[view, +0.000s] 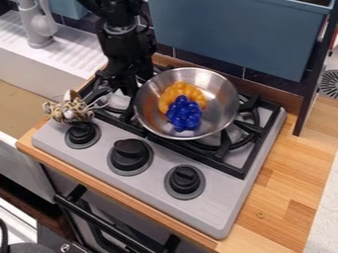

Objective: Move the silver pan to the left side of the burner

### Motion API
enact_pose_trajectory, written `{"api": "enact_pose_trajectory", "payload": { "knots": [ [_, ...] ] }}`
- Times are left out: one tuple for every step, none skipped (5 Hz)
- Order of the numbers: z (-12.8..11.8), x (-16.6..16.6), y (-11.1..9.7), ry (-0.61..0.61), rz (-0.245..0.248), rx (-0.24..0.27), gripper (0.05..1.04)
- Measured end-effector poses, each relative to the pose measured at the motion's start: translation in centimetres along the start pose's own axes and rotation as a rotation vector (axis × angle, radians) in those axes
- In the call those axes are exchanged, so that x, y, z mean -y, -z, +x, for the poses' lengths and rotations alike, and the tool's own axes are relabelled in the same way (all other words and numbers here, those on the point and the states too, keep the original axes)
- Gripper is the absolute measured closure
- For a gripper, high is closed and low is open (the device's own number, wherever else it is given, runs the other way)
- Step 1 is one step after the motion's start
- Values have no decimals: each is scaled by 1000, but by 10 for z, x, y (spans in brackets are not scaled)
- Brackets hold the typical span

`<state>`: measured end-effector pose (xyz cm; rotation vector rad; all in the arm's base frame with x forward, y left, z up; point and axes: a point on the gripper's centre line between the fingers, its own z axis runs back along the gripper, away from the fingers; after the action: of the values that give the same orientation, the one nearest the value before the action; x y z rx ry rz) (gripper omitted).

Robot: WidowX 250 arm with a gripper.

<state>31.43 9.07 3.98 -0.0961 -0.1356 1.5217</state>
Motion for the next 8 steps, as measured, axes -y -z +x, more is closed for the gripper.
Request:
{"api": "enact_pose_trajectory", "payload": {
  "knots": [
    [-11, 3, -7, -3, -18, 7, 617],
    [-18, 5, -8, 0, -13, 10, 649],
    [-21, 5, -6, -10, -17, 28, 615],
    [-23, 3, -7, -18, 3, 10, 298],
    [-19, 4, -9, -2, 2, 7, 93],
    [-11, 3, -12, 20, 6, -14, 89],
    [-2, 5, -26, 18, -1, -48, 89],
    [7, 11, -54, 32, -52, -65, 89]
  ]
}}
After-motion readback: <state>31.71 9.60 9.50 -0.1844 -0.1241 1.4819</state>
